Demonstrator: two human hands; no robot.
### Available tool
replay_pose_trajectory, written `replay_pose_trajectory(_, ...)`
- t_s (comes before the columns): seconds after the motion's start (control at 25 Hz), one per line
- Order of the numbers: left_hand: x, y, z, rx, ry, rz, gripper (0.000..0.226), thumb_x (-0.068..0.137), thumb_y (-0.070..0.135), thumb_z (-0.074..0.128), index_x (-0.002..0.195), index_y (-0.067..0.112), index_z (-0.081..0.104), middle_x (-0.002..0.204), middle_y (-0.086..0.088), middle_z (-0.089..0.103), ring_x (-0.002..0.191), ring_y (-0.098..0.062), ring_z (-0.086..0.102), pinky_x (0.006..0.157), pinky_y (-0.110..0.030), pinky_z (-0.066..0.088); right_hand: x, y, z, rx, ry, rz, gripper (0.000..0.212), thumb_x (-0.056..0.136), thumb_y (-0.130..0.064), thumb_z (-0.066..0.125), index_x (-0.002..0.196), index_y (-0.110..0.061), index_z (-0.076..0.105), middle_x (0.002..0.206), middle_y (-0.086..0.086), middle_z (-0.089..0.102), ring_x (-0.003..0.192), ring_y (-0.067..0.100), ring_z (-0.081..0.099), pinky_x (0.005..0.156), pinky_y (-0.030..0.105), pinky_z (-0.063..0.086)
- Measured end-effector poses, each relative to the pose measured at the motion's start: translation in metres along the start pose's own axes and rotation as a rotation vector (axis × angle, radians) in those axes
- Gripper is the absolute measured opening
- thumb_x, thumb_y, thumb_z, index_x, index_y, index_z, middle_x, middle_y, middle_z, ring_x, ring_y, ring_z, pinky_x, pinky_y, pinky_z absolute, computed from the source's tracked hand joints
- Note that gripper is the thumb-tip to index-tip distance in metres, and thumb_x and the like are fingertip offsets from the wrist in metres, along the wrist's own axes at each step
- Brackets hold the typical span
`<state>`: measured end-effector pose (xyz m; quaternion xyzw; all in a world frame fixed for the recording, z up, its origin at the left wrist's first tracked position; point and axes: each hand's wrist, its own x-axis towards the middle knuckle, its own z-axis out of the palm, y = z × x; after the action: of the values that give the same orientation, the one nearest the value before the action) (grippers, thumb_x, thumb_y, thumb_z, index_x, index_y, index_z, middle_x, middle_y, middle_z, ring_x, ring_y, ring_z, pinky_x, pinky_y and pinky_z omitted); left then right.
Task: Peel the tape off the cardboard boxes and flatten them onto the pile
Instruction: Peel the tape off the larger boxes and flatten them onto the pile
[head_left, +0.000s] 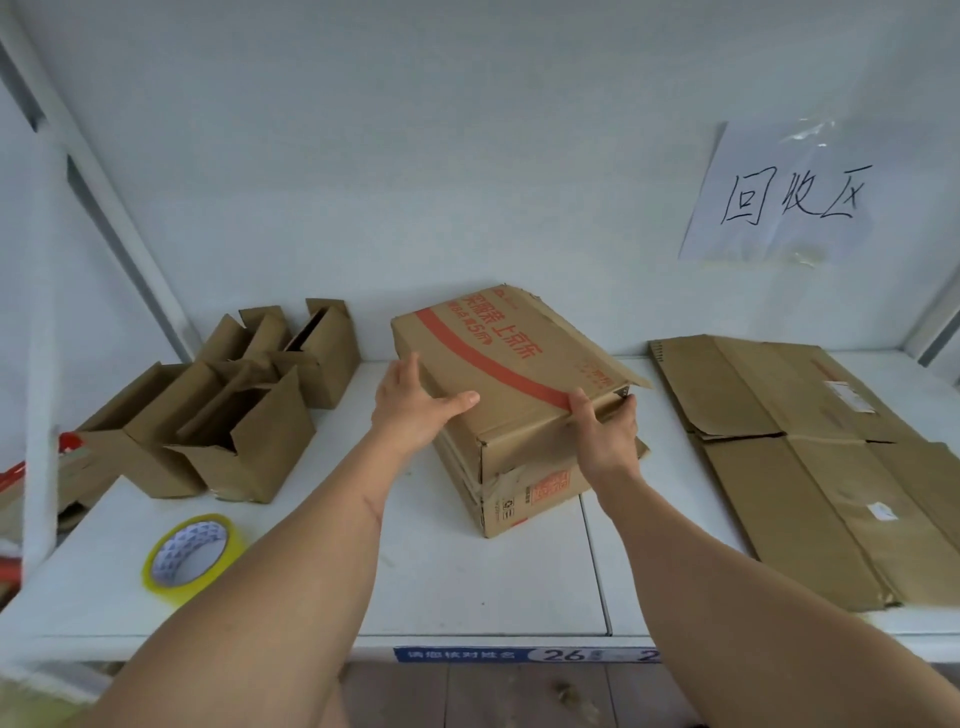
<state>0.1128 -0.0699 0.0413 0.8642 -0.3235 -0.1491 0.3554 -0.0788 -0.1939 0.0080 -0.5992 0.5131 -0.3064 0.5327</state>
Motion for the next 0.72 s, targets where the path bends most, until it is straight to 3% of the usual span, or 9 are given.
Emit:
replay_pose_trajectory(0.08,0.002,-0.005,0.002,-0.221,-0.032,-0.089,0.122,0.063,0.064,0.079,0.156,0.026,0.009,0.163,0.001,0.008,0.149,-0.02,0.011,0.119,-0.05,0.02,0.004,0.0,-0.001,-0.016,-0.01,-0.002,0.096,0.086,-0.07,0.045,0.157,-0.025,-0.001,0.163,0.001,0.013,0.147,0.026,0.021,0.117,0.049,0.024)
replay_pose_trajectory(0.16,0.003,-0.002,0.0,-0.407,-0.044,-0.092,0.118,0.07,0.052,0.082,0.156,0.026,0.005,0.163,0.003,0.007,0.148,-0.019,0.014,0.119,-0.047,0.019,0.009,-0.002,-0.001,-0.024,-0.004,0.004,0.093,0.087,-0.069,0.043,0.157,-0.025,0.0,0.163,0.002,0.013,0.146,0.026,0.021,0.117,0.049,0.023)
replay_pose_trajectory(0.24,-0.001,0.003,0.002,-0.641,-0.041,-0.177,0.107,0.077,0.049,0.077,0.155,0.025,0.009,0.16,0.003,0.018,0.145,-0.02,0.025,0.114,-0.043,0.022,0.015,-0.003,-0.001,-0.079,0.013,0.019,0.093,0.086,-0.07,0.041,0.157,-0.024,0.001,0.162,0.004,0.014,0.145,0.029,0.021,0.116,0.052,0.023)
replay_pose_trajectory(0.32,-0.011,0.002,0.018,-0.797,-0.099,-0.273,0.085,0.084,0.06,0.063,0.153,0.03,0.021,0.154,0.006,0.035,0.139,-0.019,0.034,0.108,-0.039,0.025,0.018,-0.003,0.0,-0.152,0.028,0.027,0.095,0.084,-0.072,0.038,0.157,-0.022,0.003,0.161,0.007,0.015,0.144,0.032,0.021,0.115,0.054,0.024)
replay_pose_trajectory(0.36,-0.019,-0.001,0.03,-0.838,-0.142,-0.306,0.08,0.084,0.07,0.053,0.151,0.037,0.026,0.15,0.01,0.04,0.137,-0.016,0.037,0.108,-0.04,0.025,0.02,-0.003,0.001,-0.17,0.035,0.024,0.096,0.083,-0.072,0.036,0.157,-0.02,0.004,0.161,0.008,0.016,0.144,0.033,0.021,0.115,0.054,0.024)
replay_pose_trajectory(0.44,-0.032,-0.011,0.055,-0.907,-0.207,-0.327,0.089,0.069,0.089,0.042,0.147,0.048,0.027,0.146,0.016,0.045,0.133,-0.013,0.043,0.109,-0.04,0.029,0.021,-0.005,0.002,-0.178,0.055,0.03,0.097,0.08,-0.072,0.032,0.156,-0.018,0.008,0.159,0.011,0.02,0.142,0.033,0.025,0.114,0.054,0.025)
replay_pose_trajectory(0.56,-0.041,-0.025,0.071,-0.959,-0.225,-0.349,0.105,0.05,0.1,0.044,0.143,0.053,0.031,0.139,0.015,0.054,0.127,-0.014,0.051,0.11,-0.047,0.036,0.024,-0.008,0.002,-0.209,0.092,0.043,0.095,0.077,-0.072,0.027,0.154,-0.017,0.019,0.152,0.013,0.031,0.137,0.033,0.031,0.112,0.054,0.027)
replay_pose_trajectory(0.64,-0.045,-0.027,0.068,-0.96,-0.231,-0.341,0.098,0.052,0.1,0.042,0.138,0.055,0.039,0.133,0.015,0.06,0.12,-0.013,0.057,0.103,-0.045,0.045,0.023,-0.009,0.005,-0.247,0.13,0.063,0.085,0.084,-0.069,0.026,0.15,-0.016,0.025,0.147,0.014,0.037,0.135,0.033,0.034,0.111,0.054,0.027)
replay_pose_trajectory(0.72,-0.048,-0.025,0.058,-0.947,-0.219,-0.32,0.079,0.067,0.094,0.036,0.133,0.054,0.047,0.122,0.015,0.067,0.11,-0.011,0.064,0.082,-0.034,0.057,0.02,-0.01,0.008,-0.27,0.144,0.118,0.082,0.087,-0.068,0.022,0.149,-0.015,0.026,0.146,0.014,0.04,0.132,0.034,0.037,0.109,0.054,0.03)
